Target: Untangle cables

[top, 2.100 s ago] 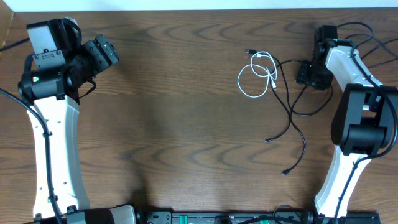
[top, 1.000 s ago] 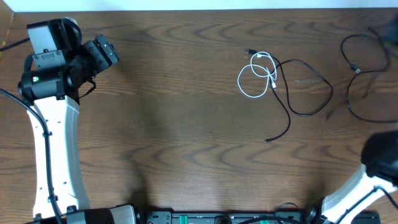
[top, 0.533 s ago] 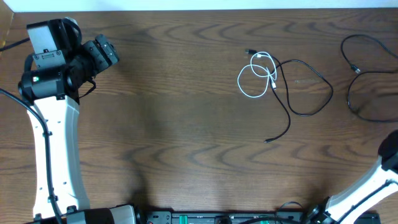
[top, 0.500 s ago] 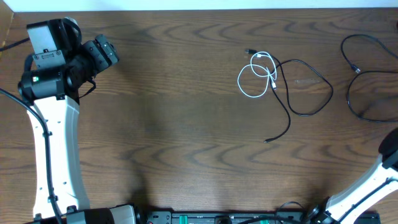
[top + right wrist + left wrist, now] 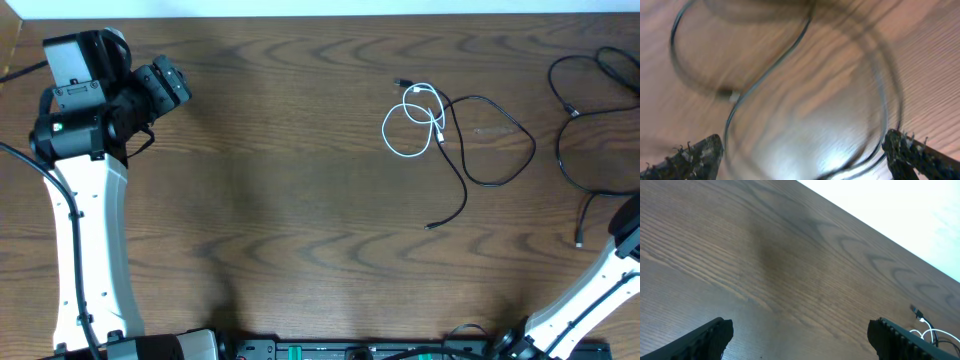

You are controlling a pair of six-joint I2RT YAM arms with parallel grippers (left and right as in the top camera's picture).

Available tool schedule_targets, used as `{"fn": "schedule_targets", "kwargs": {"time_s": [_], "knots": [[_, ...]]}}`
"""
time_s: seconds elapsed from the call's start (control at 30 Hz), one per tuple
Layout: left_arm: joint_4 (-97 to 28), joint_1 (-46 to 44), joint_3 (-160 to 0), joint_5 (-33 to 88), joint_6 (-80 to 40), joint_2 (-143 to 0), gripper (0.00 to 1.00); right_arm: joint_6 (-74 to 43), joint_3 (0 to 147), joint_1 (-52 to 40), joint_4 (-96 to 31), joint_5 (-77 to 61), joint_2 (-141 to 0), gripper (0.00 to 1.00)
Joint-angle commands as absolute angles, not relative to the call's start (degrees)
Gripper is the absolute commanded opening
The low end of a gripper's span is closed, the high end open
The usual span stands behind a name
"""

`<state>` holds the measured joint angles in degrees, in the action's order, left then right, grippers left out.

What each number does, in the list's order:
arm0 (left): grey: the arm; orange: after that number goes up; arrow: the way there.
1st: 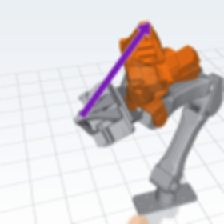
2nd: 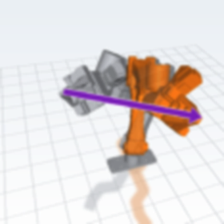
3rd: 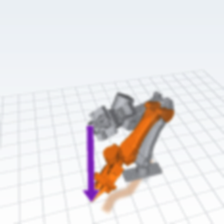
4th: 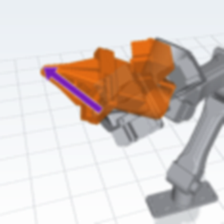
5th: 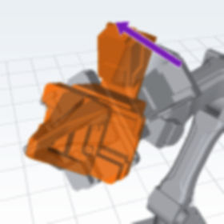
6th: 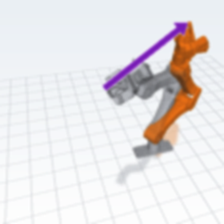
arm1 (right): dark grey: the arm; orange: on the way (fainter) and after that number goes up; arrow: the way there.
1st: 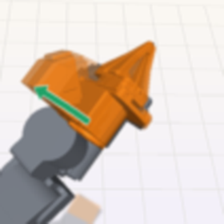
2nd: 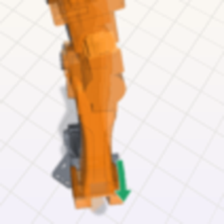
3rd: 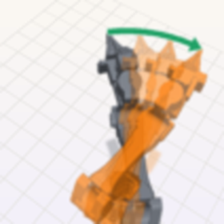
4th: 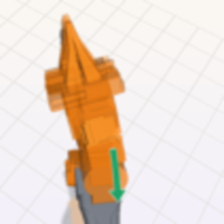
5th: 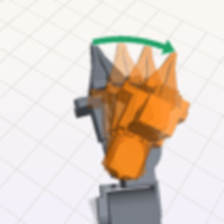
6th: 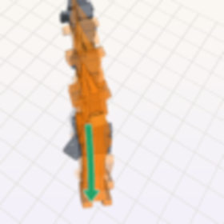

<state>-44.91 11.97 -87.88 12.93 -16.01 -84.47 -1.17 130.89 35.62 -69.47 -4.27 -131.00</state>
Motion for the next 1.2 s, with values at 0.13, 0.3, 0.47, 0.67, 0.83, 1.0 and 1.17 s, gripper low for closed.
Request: {"fn": "schedule_targets", "kwargs": {"time_s": [0.13,0.3,0.47,0.67,0.83,1.0,1.17], "knots": [[-44.97,12.21,-87.96,12.14,-15.05,-84.99,0.92,7.60,130.39,31.22,-81.97,-12.60,-128.46,0.99],[-44.97,12.21,-87.96,12.14,-15.05,-84.99,0.92,9.32,124.55,27.83,-79.79,-12.23,-128.53,0.96],[-44.97,12.21,-87.96,12.14,-15.05,-84.99,0.92,9.19,115.61,26.13,-70.96,-11.97,-128.53,0.79],[-44.97,12.21,-87.96,12.14,-15.05,-84.99,0.92,7.18,106.15,26.04,-58.98,-10.90,-128.53,0.70],[-44.97,12.21,-87.96,12.14,-15.05,-84.99,0.92,6.63,100.18,25.76,-53.01,-10.90,-128.53,0.67],[-44.97,12.21,-87.96,12.14,-15.05,-84.99,0.92,5.98,96.25,25.76,-48.47,-10.87,-128.55,0.47],[-44.97,12.21,-87.96,12.14,-15.05,-84.99,0.92,1.28,98.28,26.41,-45.82,-10.44,-128.27,0.01]]}}
